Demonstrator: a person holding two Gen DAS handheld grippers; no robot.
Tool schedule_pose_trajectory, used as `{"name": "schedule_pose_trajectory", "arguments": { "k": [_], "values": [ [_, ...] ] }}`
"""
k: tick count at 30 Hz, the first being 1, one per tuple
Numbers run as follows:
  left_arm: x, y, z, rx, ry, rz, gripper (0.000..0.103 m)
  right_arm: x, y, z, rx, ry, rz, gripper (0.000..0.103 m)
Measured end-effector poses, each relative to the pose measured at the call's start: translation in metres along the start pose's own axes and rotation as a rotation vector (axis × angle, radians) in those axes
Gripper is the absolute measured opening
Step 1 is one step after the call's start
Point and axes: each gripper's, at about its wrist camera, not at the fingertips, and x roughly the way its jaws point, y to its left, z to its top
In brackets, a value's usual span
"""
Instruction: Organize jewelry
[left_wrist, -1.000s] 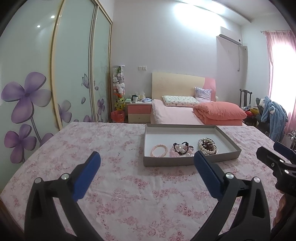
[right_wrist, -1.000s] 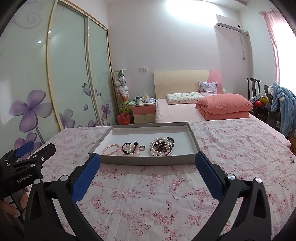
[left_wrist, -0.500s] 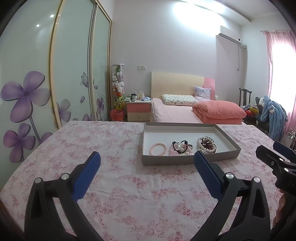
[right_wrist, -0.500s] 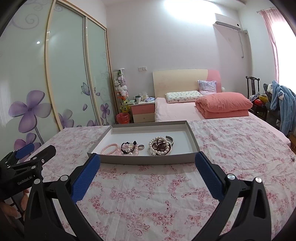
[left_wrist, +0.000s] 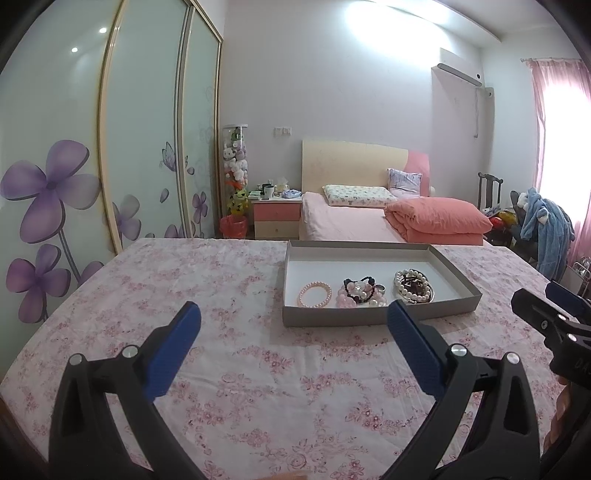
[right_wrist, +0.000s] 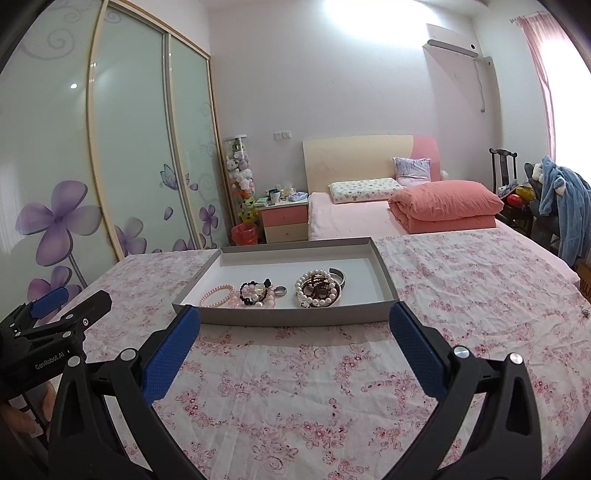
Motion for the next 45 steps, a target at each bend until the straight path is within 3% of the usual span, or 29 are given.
{"name": "schedule_pose_trajectory", "arguments": {
  "k": [45],
  "values": [
    [0.0025,-0.0012,-0.0026,-0.001,0.013,-0.008,0.099,0.0014,-0.0017,-0.0053,0.011,0.006,-0.007,0.101]
  ]
}}
